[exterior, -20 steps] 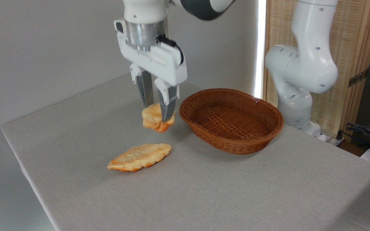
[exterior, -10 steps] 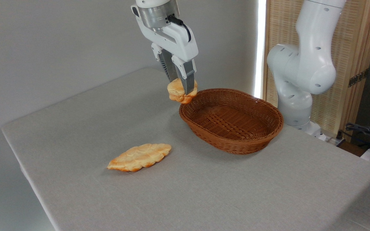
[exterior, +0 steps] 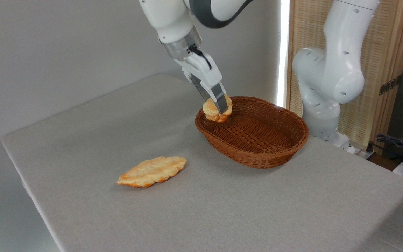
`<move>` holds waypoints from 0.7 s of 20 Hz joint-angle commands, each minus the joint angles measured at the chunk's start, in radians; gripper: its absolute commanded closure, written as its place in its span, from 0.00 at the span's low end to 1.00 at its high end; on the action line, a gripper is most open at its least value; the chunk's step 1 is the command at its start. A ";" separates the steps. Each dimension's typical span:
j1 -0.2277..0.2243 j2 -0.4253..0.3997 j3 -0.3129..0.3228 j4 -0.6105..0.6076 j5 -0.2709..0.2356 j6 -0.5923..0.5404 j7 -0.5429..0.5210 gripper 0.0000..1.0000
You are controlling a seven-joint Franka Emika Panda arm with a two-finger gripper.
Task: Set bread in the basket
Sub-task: 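Lower the bread slice into the basket and open the gripper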
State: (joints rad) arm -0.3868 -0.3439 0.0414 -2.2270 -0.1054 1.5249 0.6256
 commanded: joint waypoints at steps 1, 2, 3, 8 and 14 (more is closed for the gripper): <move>-0.007 0.060 -0.008 0.000 0.015 0.024 0.002 0.00; -0.007 0.083 -0.035 0.001 0.015 0.038 0.000 0.00; -0.006 0.100 -0.054 0.000 0.016 0.059 -0.006 0.00; -0.004 0.108 -0.057 0.001 0.016 0.072 -0.007 0.00; 0.002 0.091 -0.057 0.003 0.016 0.058 0.000 0.00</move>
State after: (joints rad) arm -0.3863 -0.2352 -0.0214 -2.2300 -0.1044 1.5941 0.6254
